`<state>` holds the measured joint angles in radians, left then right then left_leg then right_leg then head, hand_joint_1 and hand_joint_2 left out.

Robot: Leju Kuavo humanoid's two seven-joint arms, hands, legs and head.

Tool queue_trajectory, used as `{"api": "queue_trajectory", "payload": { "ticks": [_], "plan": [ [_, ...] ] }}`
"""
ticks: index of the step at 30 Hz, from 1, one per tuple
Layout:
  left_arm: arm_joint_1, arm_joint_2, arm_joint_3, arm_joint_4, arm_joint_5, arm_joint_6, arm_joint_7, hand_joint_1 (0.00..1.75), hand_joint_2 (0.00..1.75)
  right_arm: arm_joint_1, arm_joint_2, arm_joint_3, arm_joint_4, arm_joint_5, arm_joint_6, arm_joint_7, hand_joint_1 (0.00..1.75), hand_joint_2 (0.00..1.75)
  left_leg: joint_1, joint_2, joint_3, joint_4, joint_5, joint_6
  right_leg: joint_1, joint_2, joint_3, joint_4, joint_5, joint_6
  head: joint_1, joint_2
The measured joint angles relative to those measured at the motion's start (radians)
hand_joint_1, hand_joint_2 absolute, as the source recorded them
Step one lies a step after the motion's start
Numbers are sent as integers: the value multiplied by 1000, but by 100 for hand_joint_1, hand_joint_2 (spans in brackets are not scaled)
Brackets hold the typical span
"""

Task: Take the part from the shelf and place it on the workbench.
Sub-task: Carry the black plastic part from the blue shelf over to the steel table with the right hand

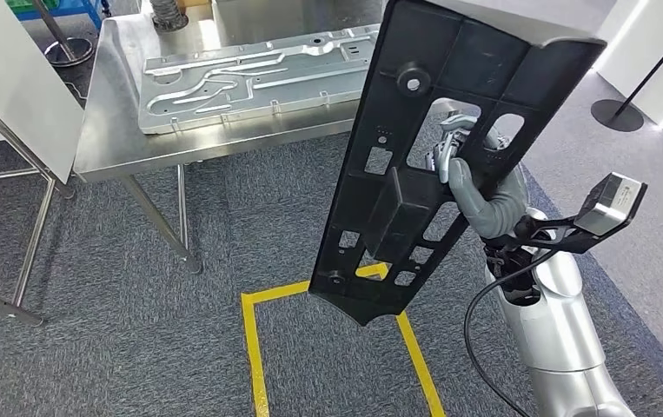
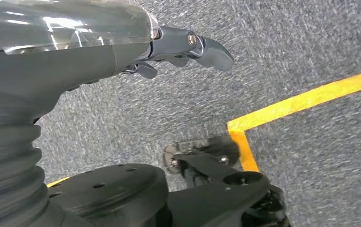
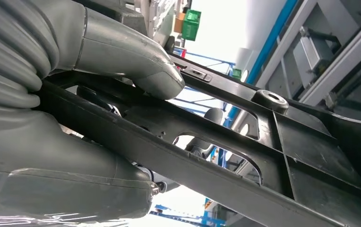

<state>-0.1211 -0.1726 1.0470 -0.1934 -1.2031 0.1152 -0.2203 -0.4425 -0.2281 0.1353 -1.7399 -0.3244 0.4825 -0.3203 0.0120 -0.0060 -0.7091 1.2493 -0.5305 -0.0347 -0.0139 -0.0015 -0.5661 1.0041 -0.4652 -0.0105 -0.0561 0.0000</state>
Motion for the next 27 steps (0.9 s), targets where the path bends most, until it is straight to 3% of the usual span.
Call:
{"api": "queue_trajectory", "payload": {
  "ticks": [2, 3, 4, 8, 10, 12, 13, 14, 15, 17, 19, 22, 24, 25, 27],
  "plan": [
    [3, 0, 0, 0, 3, 0, -5, 0, 175, -3, 0, 4, 0, 0, 0, 2, 175, 175, -1, 5, 44, -137, 96, 5, 0, -1, 22, 0, -16, 5, 0, 0],
    [4, 0, 1, 0, 5, 1, -8, 0, 175, -7, 0, 5, 0, 1, 0, 3, 175, 175, -4, 9, 61, -193, 118, 12, 0, -1, 27, 0, -21, 10, 0, 0],
    [6, 0, 1, 0, 5, 1, -9, 0, 175, -10, 0, 7, 0, 1, 0, 5, 175, 175, -8, 12, 70, -225, 129, 20, 1, -1, 28, 0, -26, 15, 0, 0],
    [13, 1, 1, 0, 2, 2, -10, 0, 175, -16, 1, 10, -1, 2, 0, 13, 175, 175, -11, 10, 85, -244, 128, 48, 0, -3, 31, 8, -47, 38, 0, 0],
    [12, 0, 1, 0, -1, 2, -10, 0, 175, -20, 1, 9, -2, 1, -1, 13, 175, 175, -7, 8, 101, -254, 123, 59, -1, -2, -5, 86, -84, 44, 0, 0],
    [11, -1, 1, 0, -2, 2, -9, 0, 175, -20, 2, 7, 0, 0, -1, 12, 175, 175, -8, 7, 110, -254, 113, 66, -1, 0, -92, 227, -129, 49, 0, 0],
    [12, -1, 1, 0, -3, 2, -9, 0, 175, -18, 2, 5, 1, 0, -1, 12, 175, 175, -9, 6, 115, -253, 107, 66, -2, 0, -132, 277, -134, 52, 0, 0],
    [12, -1, 1, 0, -4, 2, -8, 0, 175, -16, 2, 3, 3, 0, -1, 12, 175, 175, -9, 4, 121, -252, 100, 66, -2, 0, -155, 292, -119, 53, 0, 0],
    [12, -1, 1, 0, -5, 2, -7, 0, 175, -14, 2, 1, 4, -1, -1, 12, 175, 175, -9, 2, 129, -251, 93, 64, -2, 0, -155, 265, -83, 53, 0, 0],
    [12, -3, 1, 0, -5, 2, -7, 0, 175, -14, 2, -3, 6, -1, -1, 12, 175, 175, -10, -1, 147, -247, 76, 59, -2, 0, -111, 134, 8, 49, 0, 0],
    [10, -4, 1, 0, -5, 2, -7, 0, 175, -15, 3, -6, 6, -2, -1, 12, 175, 175, -13, -3, 155, -243, 62, 50, 1, 3, -75, 38, 49, 40, 0, 0],
    [9, -5, 1, 0, -6, 2, -5, 0, 175, -15, 4, -9, 7, -5, 1, 12, 175, 175, -16, -3, 159, -245, 50, 35, 1, 6, -68, 20, 42, 21, 0, 0],
    [8, -5, 1, 0, -8, 2, -3, 0, 175, -18, 4, -11, 8, -9, 3, 12, 175, 175, -15, -1, 151, -215, 30, 25, -4, 5, -55, 13, 36, 9, 0, 0],
    [7, -5, 1, 0, -9, 2, -1, 0, 175, -20, 4, -11, 9, -12, 4, 11, 175, 175, -13, 0, 129, -168, 8, 20, -6, 4, -47, 10, 32, 3, 0, 0],
    [8, -6, 1, 0, -9, 2, 1, 0, 175, -22, 4, -11, 14, -16, 7, 11, 175, 175, -9, 1, 51, -27, -42, 14, -5, 3, -36, 10, 21, -3, 0, 0]
  ]
}}
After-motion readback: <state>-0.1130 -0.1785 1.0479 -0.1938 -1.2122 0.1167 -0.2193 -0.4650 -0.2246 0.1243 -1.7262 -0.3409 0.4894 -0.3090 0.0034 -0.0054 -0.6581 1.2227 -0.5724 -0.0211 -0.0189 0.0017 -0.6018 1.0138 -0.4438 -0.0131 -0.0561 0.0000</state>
